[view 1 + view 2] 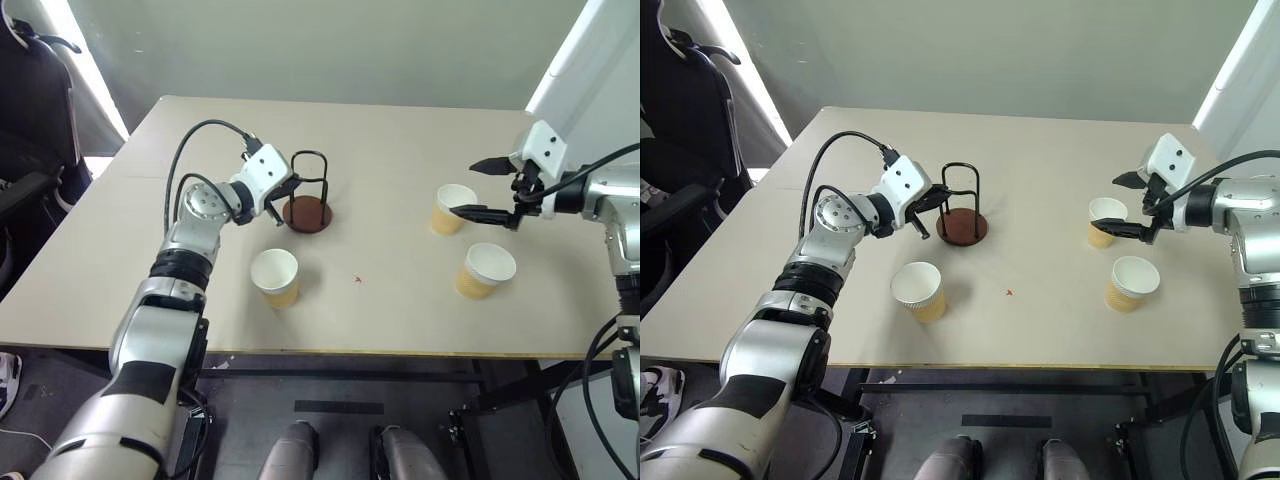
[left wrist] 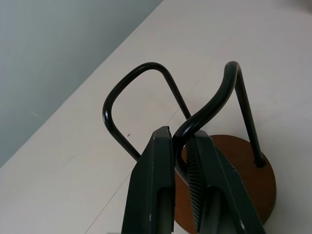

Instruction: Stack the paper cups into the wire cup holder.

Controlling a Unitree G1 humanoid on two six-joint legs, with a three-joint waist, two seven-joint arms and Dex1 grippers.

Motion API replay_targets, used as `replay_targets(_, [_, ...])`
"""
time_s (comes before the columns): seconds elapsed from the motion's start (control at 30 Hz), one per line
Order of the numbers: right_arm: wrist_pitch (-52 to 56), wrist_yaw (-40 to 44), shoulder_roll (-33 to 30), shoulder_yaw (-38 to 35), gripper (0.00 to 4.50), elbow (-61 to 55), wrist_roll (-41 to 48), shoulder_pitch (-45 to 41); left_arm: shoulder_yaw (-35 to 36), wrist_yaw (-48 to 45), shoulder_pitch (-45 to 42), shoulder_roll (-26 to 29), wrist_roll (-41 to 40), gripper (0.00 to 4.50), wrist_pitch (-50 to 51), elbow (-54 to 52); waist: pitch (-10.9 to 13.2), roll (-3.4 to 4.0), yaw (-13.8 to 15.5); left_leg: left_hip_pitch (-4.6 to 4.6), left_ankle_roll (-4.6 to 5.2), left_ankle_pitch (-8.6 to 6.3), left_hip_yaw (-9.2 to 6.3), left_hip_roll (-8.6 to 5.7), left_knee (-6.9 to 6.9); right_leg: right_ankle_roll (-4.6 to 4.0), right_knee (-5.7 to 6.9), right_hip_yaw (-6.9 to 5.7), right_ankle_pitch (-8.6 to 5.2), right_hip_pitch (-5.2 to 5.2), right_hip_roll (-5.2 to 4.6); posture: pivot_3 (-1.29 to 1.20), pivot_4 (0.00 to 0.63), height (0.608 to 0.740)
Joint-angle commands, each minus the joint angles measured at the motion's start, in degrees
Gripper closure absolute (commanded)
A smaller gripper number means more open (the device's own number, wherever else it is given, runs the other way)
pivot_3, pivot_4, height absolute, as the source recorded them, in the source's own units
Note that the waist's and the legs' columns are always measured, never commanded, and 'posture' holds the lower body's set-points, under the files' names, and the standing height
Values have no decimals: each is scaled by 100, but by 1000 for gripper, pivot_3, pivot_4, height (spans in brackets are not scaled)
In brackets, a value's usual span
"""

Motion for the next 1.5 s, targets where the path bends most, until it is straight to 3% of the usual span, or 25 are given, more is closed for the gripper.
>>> replay_targets(0.03, [-54,-15,-123,-114,0,-174,23,-34,98,-213,-119,65,-130,4459,-91,-105,0,0,0,0,0,0,0,0,1,0,0,0,0,0,0,0,150,740])
replay_targets(0.27, [-5,75,-177,-93,0,-192,40,-11,120,-910,-115,-57,-499,4477,229,-615,0,0,15,-3,3,-2,0,0,3,0,0,0,0,0,0,0,150,740])
replay_targets(0.63, [151,238,-553,-205,0,-655,113,259,-122,-2012,265,-497,-1243,4482,1760,-2908,0,0,17,-11,10,-5,4,1,14,4,-2,0,2,2,0,0,150,740])
replay_targets(0.9, [308,195,-760,-291,0,-976,214,462,-418,-2758,841,-225,-1660,4482,2793,-4354,0,0,-7,-2,11,-5,5,4,18,6,2,0,3,8,1,0,150,740])
replay_targets(1.2, [243,143,-787,-263,0,-983,166,508,-612,-2656,1262,-222,-1671,4482,2937,-4884,0,0,16,6,24,-3,4,3,29,12,3,0,7,25,0,0,150,740])
replay_targets(1.5, [157,150,-778,-173,0,-871,89,462,-891,-2132,1465,-391,-1120,4483,2076,-4521,-1,1,11,8,25,-4,4,4,29,12,3,0,7,27,-1,0,150,740])
